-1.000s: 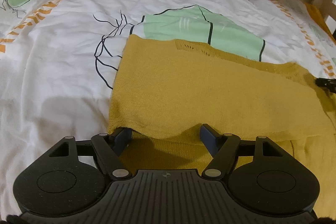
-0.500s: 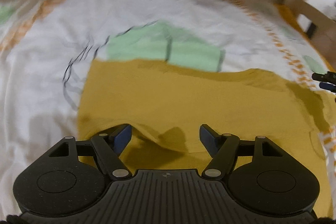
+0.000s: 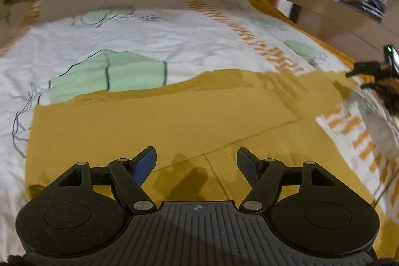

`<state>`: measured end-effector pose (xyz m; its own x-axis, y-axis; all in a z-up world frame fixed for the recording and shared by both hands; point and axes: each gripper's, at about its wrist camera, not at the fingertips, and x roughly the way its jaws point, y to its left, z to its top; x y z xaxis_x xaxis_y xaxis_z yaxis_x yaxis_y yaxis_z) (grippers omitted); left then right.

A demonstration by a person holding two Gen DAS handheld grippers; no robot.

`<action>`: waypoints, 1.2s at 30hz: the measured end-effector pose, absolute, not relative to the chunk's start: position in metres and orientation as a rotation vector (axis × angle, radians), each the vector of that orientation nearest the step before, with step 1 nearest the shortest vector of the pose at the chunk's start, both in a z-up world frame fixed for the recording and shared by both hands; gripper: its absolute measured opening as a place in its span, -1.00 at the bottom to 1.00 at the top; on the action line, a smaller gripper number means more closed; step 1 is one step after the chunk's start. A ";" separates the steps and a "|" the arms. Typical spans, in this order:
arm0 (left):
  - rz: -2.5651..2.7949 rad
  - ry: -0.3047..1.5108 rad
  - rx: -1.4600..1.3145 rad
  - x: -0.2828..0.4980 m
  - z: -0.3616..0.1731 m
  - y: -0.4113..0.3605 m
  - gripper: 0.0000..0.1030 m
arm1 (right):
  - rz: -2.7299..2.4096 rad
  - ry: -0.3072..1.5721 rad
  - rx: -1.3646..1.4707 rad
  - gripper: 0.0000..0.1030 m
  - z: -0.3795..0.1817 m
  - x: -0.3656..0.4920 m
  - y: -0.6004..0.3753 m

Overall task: Fold small clothes
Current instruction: 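Grasp the cuff of the other sleeve with the right gripper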

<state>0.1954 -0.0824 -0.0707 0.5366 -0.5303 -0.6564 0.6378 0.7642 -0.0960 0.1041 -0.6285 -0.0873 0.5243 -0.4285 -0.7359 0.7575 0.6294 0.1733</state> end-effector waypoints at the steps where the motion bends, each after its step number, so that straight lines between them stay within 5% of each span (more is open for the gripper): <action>1: -0.712 0.718 0.179 0.193 -0.072 -0.084 0.35 | -0.760 0.706 0.535 0.62 -0.089 0.102 -0.633; 11: -0.814 0.735 0.238 0.184 -0.086 -0.094 0.35 | -0.829 0.618 0.725 0.55 -0.117 0.094 -0.668; 13: -0.797 0.731 0.249 0.184 -0.086 -0.093 0.35 | -0.842 0.608 0.724 0.32 -0.118 0.095 -0.671; 17: -0.758 0.726 0.248 0.189 -0.086 -0.089 0.35 | -0.871 0.626 0.731 -0.67 -0.119 0.099 -0.678; 36: -0.445 0.815 0.136 0.231 -0.052 -0.049 0.35 | -0.401 0.558 0.436 -0.68 0.035 0.160 -0.509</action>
